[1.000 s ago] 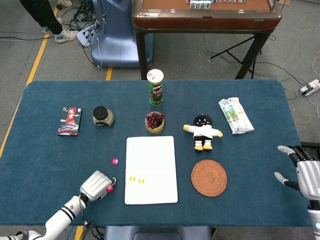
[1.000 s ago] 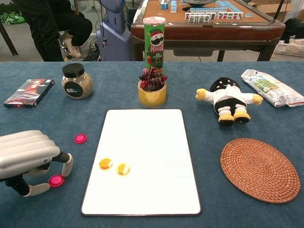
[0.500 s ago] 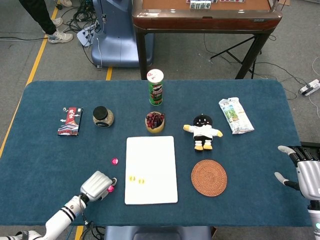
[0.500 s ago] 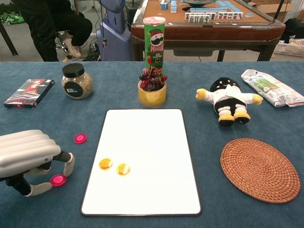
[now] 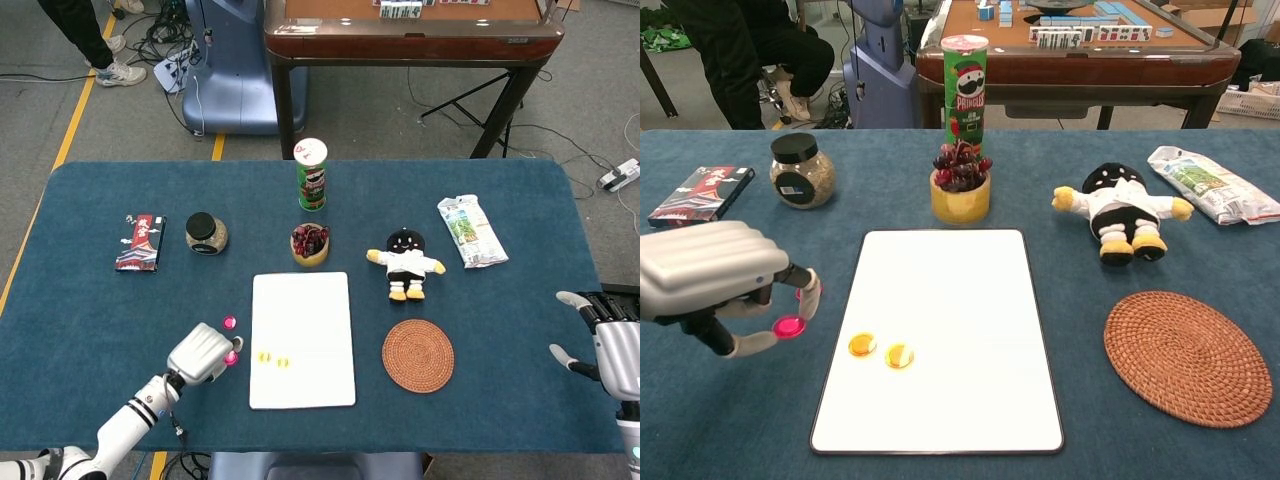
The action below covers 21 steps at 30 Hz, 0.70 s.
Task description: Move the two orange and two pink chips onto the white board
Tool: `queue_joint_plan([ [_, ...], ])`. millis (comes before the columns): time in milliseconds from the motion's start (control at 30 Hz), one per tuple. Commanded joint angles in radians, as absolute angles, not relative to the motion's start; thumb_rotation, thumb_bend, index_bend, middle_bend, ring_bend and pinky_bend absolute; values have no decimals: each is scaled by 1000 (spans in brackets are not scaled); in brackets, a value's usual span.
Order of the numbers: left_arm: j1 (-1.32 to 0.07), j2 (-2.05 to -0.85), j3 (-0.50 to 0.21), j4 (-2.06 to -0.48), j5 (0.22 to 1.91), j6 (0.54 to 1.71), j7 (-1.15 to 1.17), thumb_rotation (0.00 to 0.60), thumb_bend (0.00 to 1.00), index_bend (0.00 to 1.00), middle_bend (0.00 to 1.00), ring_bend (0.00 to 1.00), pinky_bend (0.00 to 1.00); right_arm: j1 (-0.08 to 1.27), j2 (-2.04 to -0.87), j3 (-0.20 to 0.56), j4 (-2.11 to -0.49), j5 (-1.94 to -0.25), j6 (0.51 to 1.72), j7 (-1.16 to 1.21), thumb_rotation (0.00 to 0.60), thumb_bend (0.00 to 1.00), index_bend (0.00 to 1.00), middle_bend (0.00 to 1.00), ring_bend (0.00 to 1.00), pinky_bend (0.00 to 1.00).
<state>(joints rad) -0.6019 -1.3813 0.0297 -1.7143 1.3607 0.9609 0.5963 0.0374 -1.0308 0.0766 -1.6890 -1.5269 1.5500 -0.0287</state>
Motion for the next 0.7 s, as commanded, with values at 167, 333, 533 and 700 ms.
queue_joint_plan([
  [167, -656, -1394, -24, -1728, 1311, 932, 649, 600, 459, 553, 1000, 971, 1000, 32, -1025, 78, -1690, -1531, 1562, -16, 600, 17, 277, 315, 231, 374],
  [333, -701, -1417, -42, -1701, 1301, 890, 651, 600, 460, 551, 1000, 971, 1000, 26, -1019, 77, -1690, -1536, 1572, -1, 600, 17, 277, 314, 231, 374],
  [533, -752, -1448, -66, -1653, 1294, 847, 625, 600, 460, 546, 1000, 971, 1000, 16, -1009, 81, -1688, -1536, 1593, 26, 600, 17, 277, 315, 231, 374],
  [700, -785, -1476, -89, -1611, 1278, 830, 602, 600, 460, 544, 1000, 971, 1000, 9, -1000, 85, -1685, -1534, 1606, 53, 600, 17, 277, 314, 231, 374],
])
